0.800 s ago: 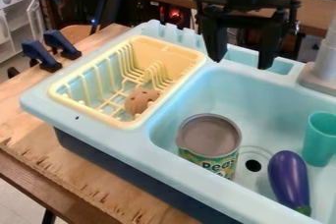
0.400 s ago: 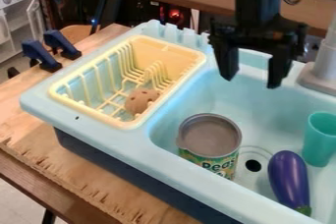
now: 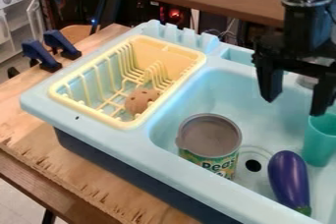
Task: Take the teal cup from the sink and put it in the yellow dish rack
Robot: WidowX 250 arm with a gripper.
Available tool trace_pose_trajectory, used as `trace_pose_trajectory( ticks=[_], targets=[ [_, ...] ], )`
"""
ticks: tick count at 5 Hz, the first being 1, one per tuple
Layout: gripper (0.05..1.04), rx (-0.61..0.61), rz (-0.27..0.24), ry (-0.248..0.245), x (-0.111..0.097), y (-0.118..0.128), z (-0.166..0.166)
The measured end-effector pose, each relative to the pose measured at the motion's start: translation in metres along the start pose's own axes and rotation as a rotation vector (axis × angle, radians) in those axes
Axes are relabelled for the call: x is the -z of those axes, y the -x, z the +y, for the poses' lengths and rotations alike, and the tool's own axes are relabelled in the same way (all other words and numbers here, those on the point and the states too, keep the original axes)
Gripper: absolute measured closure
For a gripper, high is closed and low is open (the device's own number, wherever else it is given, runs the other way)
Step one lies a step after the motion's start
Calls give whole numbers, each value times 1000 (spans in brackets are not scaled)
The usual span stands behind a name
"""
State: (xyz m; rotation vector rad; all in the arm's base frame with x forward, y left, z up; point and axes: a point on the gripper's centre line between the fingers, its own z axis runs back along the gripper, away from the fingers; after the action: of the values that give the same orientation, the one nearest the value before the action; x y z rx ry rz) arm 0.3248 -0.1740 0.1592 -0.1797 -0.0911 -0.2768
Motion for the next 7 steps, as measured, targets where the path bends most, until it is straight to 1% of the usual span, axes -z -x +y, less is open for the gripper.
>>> trace_pose_trajectory(
  ticks=[1, 2, 3, 4, 5, 6, 7],
  targets=[
    [83, 27, 29, 6, 11, 1, -5],
    [83, 33, 46, 19, 18, -1, -8],
    [83, 1, 37, 3, 15, -4, -4],
    [83, -3, 3, 8, 17, -11, -3],
    [83, -5, -29, -14, 17, -17, -5],
    [83, -2, -49, -10, 21, -20, -9],
    [83, -11, -82, -16, 23, -25, -9]
  ],
)
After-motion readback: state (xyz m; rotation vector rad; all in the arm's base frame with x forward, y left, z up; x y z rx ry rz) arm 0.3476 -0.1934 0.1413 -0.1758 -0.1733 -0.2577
